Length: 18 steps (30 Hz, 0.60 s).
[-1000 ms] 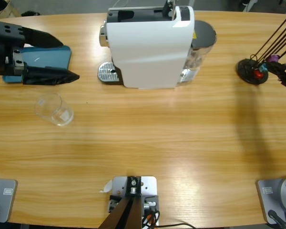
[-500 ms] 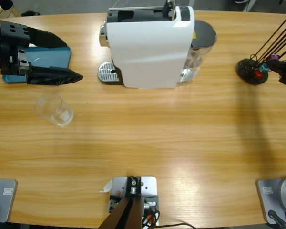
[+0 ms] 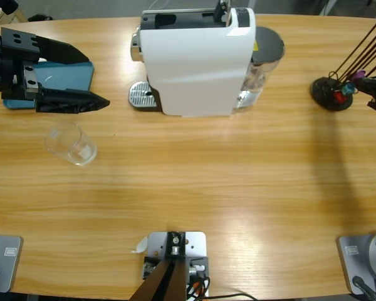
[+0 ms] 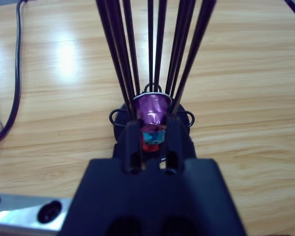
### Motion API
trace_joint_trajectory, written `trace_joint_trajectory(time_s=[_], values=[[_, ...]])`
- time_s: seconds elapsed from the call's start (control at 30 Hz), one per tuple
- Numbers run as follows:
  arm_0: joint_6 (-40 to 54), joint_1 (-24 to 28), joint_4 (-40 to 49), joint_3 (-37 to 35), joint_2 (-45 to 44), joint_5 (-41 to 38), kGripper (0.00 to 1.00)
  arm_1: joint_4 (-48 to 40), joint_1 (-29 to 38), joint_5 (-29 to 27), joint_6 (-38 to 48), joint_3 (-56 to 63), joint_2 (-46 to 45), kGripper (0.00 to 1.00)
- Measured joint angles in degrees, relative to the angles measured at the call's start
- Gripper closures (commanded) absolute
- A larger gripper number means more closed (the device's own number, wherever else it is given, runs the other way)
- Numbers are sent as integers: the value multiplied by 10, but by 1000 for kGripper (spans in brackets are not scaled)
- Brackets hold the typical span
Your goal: Pour coffee
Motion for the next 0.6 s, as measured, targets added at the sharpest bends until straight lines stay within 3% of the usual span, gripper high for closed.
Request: trace_joint_trajectory(time_s=[0.6], values=[[-6,-2,0,21,0,0,0,5,0,0,-5,-2,-9,984]])
